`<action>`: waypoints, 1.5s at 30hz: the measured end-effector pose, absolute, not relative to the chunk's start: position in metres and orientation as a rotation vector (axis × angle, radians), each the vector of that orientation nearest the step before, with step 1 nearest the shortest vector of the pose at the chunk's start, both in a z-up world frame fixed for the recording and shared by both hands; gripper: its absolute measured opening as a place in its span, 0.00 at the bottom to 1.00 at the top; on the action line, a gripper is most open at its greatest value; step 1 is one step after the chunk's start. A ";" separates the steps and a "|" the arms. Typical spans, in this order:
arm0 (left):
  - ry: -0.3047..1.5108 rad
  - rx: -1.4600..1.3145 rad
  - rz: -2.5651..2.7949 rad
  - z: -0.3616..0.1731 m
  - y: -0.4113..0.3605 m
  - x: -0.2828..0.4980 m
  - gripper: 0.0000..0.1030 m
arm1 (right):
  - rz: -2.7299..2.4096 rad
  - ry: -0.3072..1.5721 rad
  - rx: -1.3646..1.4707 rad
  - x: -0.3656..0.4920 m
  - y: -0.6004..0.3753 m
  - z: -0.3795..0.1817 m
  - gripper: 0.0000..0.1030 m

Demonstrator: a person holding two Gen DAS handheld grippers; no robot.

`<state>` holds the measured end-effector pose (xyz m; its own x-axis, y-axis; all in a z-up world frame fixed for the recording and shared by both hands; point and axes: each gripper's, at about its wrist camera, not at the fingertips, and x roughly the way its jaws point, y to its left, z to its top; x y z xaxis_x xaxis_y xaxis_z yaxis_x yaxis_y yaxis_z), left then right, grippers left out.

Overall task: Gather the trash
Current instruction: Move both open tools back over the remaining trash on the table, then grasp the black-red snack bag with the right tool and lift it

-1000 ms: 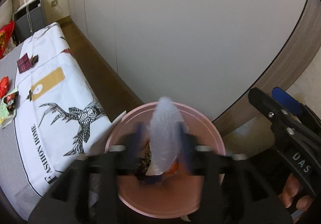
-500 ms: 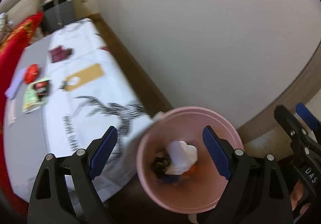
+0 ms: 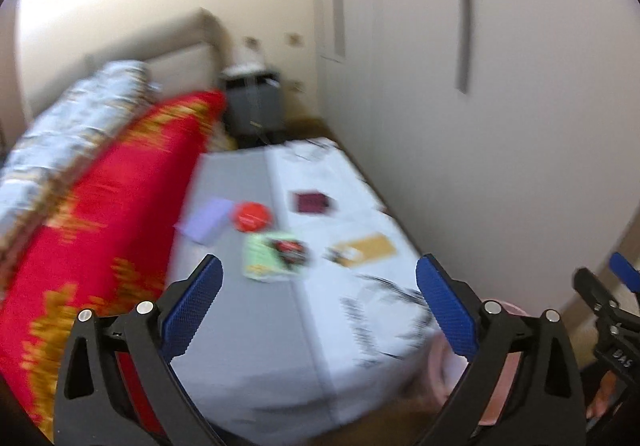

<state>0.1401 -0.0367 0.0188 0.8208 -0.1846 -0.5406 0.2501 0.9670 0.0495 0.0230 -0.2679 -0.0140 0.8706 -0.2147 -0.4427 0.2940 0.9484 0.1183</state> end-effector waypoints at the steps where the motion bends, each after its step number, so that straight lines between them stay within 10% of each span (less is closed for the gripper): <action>1: 0.535 0.116 -0.191 0.026 -0.020 0.142 0.92 | -0.245 0.427 0.172 0.028 -0.259 -0.009 0.91; 13: 0.370 0.015 0.171 0.034 0.090 0.192 0.92 | -0.036 0.396 0.098 0.113 -0.179 -0.005 0.94; 45: 0.532 -0.067 0.271 -0.048 0.142 0.302 0.92 | 0.075 0.730 -0.023 0.388 -0.102 -0.199 0.87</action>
